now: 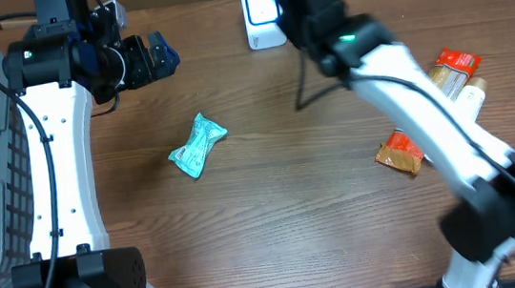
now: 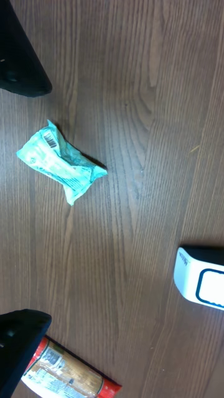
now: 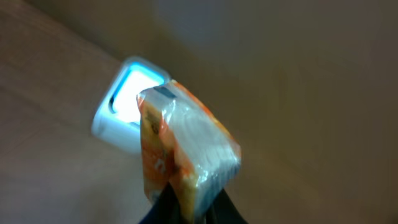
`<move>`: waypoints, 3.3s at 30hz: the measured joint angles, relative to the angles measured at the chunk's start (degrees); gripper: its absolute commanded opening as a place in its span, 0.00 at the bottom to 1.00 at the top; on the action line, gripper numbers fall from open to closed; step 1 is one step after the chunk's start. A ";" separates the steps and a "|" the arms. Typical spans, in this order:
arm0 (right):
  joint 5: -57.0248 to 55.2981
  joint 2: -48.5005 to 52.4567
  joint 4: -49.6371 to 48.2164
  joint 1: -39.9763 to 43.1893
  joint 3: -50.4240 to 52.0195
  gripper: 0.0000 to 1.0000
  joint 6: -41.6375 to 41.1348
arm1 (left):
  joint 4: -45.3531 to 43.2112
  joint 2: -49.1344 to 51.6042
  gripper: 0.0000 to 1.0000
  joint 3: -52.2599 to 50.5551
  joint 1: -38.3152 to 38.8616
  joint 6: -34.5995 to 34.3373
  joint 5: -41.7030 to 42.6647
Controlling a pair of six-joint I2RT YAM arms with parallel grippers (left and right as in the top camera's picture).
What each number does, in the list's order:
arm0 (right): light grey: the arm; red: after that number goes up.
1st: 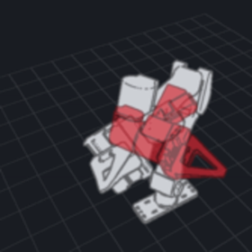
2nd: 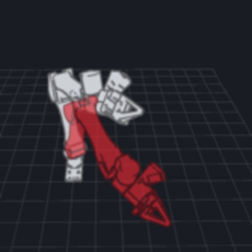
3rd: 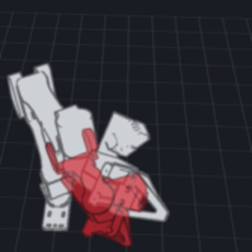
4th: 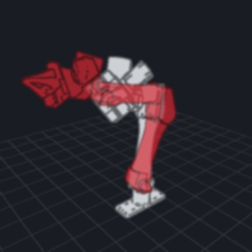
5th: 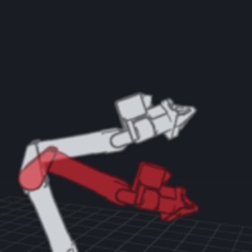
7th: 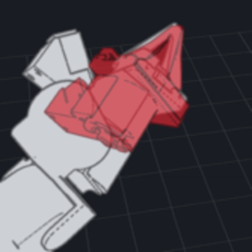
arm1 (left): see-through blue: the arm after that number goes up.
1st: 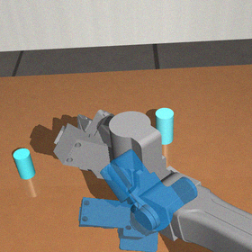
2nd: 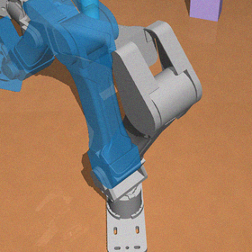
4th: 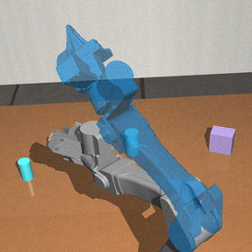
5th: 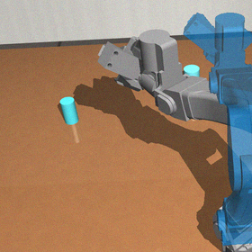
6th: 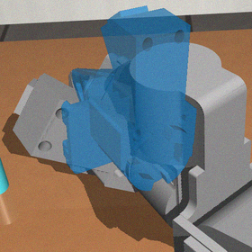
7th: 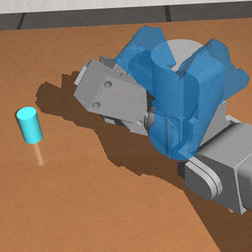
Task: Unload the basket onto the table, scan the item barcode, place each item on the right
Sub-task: 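Set the orange packet down by the right-side pile, then grasp the mint-green snack bag with the right gripper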
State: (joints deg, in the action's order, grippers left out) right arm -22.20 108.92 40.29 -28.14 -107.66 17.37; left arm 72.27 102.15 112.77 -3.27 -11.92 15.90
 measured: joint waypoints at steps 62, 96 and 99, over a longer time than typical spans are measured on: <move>55.45 24.48 -0.09 -2.36 -5.09 0.80 -19.63 | 0.00 0.00 1.00 0.00 0.00 0.00 0.00; 53.88 31.10 22.73 -5.55 -6.78 0.07 -35.89 | 0.00 0.00 1.00 0.00 0.00 0.00 0.00; 49.11 30.16 22.64 -6.08 -6.84 0.50 -41.72 | -0.02 0.00 1.00 0.00 0.00 0.00 0.00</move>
State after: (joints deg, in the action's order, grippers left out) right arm 26.92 139.09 62.94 -34.22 -114.50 -24.36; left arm 72.25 102.15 112.77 -3.27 -11.92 15.90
